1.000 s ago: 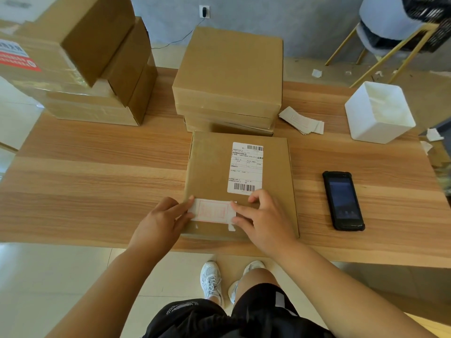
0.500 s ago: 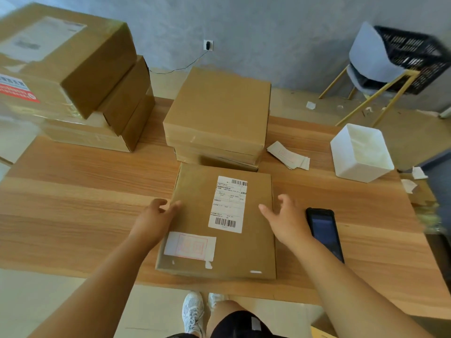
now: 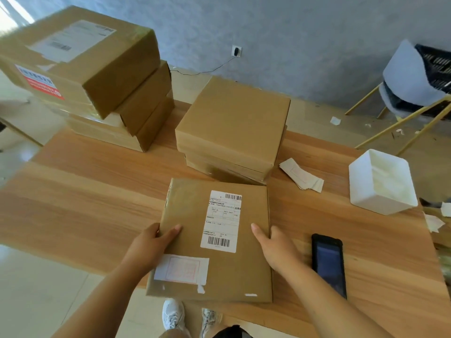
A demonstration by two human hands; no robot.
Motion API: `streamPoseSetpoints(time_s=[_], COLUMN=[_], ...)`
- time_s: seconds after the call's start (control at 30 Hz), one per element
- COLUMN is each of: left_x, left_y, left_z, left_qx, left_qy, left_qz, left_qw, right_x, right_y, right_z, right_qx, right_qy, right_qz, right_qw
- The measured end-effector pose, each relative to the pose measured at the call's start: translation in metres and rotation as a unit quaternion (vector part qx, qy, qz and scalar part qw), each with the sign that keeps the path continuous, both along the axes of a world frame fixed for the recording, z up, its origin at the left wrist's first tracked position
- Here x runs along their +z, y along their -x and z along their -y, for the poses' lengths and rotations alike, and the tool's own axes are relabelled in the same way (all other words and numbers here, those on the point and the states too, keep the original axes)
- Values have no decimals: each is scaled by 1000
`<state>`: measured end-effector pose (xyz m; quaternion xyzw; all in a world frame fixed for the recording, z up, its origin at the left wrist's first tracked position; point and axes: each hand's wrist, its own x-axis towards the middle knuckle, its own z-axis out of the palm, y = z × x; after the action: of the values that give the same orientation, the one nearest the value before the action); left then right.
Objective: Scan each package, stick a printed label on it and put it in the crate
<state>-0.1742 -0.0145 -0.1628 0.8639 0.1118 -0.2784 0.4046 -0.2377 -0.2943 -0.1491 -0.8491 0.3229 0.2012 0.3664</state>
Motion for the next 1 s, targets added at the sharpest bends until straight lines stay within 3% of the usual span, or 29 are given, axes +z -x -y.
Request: streamPoseSetpoints(time_s=[0.27, 0.5, 1.0], left_x=[40, 63, 63], left_y=[24, 39, 60], left_z=[-67, -184, -461], left_qx=[130, 261, 402], left_qy=[44, 71, 64], left_qz=[69, 170, 212], left_qw=[988, 948, 888], right_x=[25, 45, 47], right_y=[-30, -73, -127], right_z=[-59, -182, -486], right_qx=[78, 161, 277], right_qy=[-23, -100, -173], right_qz=[102, 177, 164], right_qw=[991, 966, 931])
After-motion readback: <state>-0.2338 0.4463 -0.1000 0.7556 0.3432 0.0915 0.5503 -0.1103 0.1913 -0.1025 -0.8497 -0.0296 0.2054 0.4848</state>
